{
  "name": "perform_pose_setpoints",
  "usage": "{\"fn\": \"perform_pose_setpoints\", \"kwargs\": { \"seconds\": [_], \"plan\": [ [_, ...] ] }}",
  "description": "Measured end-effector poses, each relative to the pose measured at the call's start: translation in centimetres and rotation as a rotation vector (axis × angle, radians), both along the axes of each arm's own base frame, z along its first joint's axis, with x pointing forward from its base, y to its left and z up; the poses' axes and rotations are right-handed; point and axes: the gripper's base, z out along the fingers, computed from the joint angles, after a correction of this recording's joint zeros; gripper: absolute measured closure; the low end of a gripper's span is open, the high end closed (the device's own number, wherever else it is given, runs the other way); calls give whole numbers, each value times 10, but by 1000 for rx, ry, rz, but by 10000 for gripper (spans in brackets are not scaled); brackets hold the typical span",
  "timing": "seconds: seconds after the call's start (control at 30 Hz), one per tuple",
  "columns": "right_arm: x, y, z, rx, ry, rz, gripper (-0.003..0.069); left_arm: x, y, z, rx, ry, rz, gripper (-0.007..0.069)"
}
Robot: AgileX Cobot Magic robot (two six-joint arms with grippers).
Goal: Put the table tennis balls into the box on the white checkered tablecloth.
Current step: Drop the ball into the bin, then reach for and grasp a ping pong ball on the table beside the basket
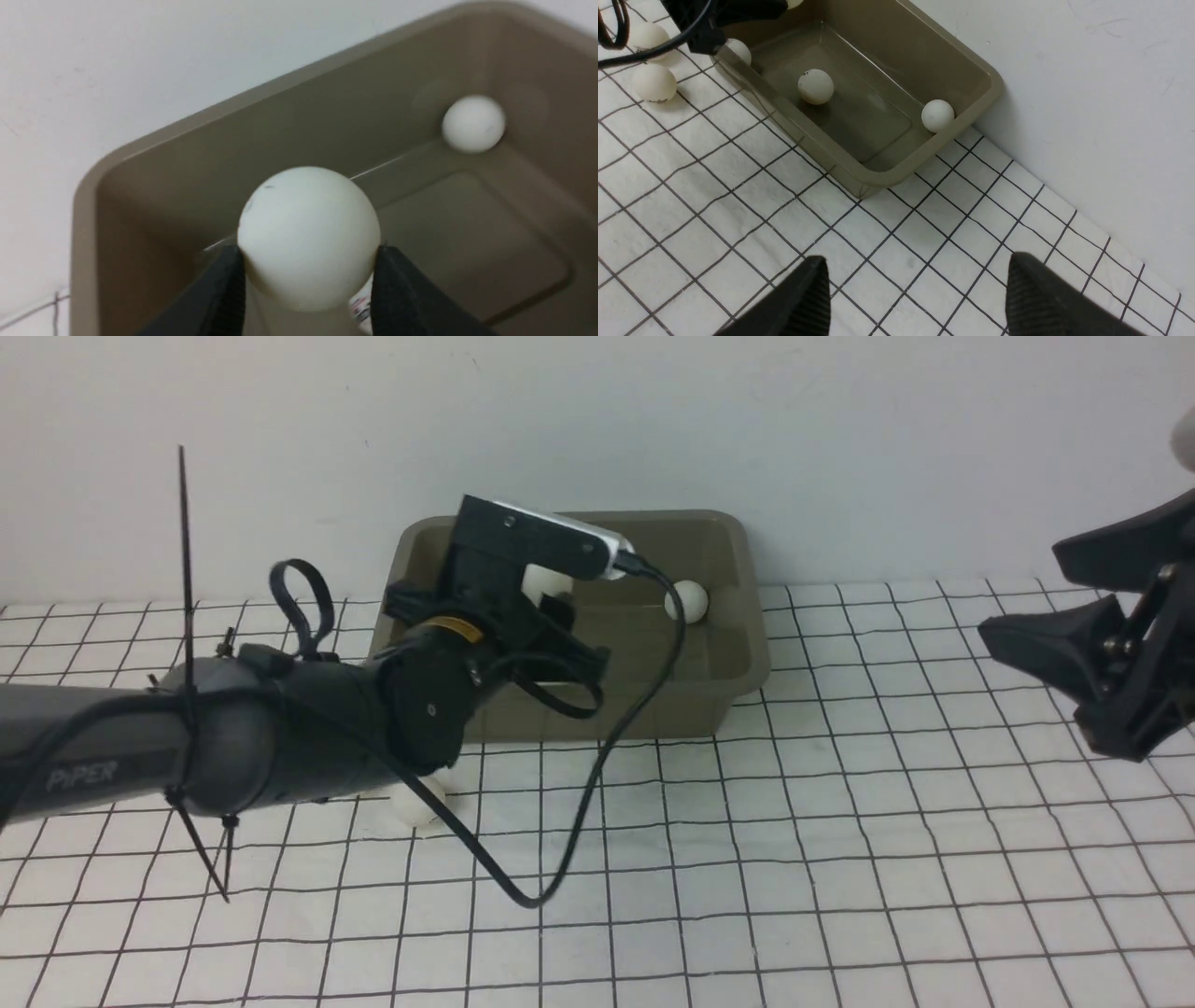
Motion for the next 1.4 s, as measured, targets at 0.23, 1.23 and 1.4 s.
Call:
{"fn": "perform_pose_setpoints", "kwargs": {
  "seconds": [0.23,1.23,1.4],
  "plan": [
    [0,2,1,38,7,0,197,-2,2,-2,77,38,-81,157],
    [-1,5,2,54,3,31,197,-141,40,96,13,747,-104,272],
    [-1,5,2,54,4,32,197,-149,41,76,48,792,-69,272]
  ]
}}
